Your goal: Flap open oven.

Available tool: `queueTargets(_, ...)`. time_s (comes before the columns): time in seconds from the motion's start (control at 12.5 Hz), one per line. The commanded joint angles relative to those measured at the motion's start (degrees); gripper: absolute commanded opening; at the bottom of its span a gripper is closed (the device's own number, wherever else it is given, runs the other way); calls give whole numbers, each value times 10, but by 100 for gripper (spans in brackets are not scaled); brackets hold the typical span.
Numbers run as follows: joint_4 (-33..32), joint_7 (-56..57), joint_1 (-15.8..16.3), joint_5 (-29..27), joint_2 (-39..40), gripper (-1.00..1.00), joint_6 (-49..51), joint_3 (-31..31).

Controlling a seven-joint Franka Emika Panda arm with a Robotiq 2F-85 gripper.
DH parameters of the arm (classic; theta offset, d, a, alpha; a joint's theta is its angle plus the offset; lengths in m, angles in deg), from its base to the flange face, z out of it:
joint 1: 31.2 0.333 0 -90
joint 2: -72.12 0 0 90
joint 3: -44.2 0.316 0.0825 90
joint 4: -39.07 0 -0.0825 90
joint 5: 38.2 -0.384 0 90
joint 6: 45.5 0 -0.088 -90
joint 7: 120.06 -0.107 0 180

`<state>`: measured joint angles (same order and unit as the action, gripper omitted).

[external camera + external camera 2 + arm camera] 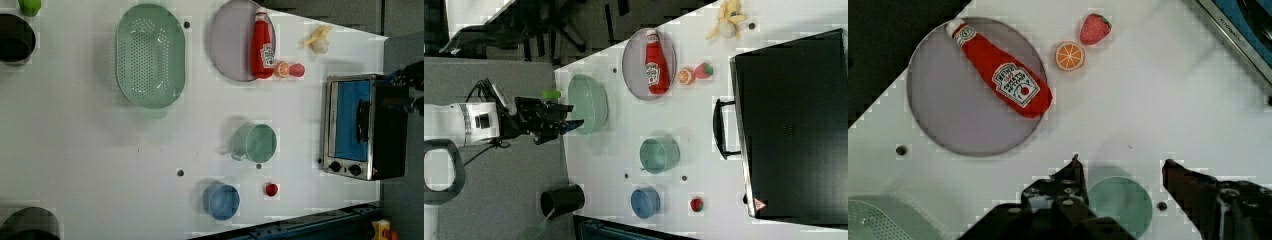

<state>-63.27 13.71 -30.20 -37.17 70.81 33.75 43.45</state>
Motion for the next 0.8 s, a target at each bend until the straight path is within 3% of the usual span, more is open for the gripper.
queueTargets(0.08, -61, -49, -17, -9, -136, 58, 89, -35)
queueTargets(0.24, -61, -49, -17, -9, -136, 99, 89, -35)
queueTargets(0.4, -61, -49, -16, -9, -136, 100, 89, -35)
queueTargets(0.48, -62, -49, -16, -9, -136, 90, 89, -34)
queueTargets(0.8, -66, -49, -17, -9, -135, -8, 89, -37)
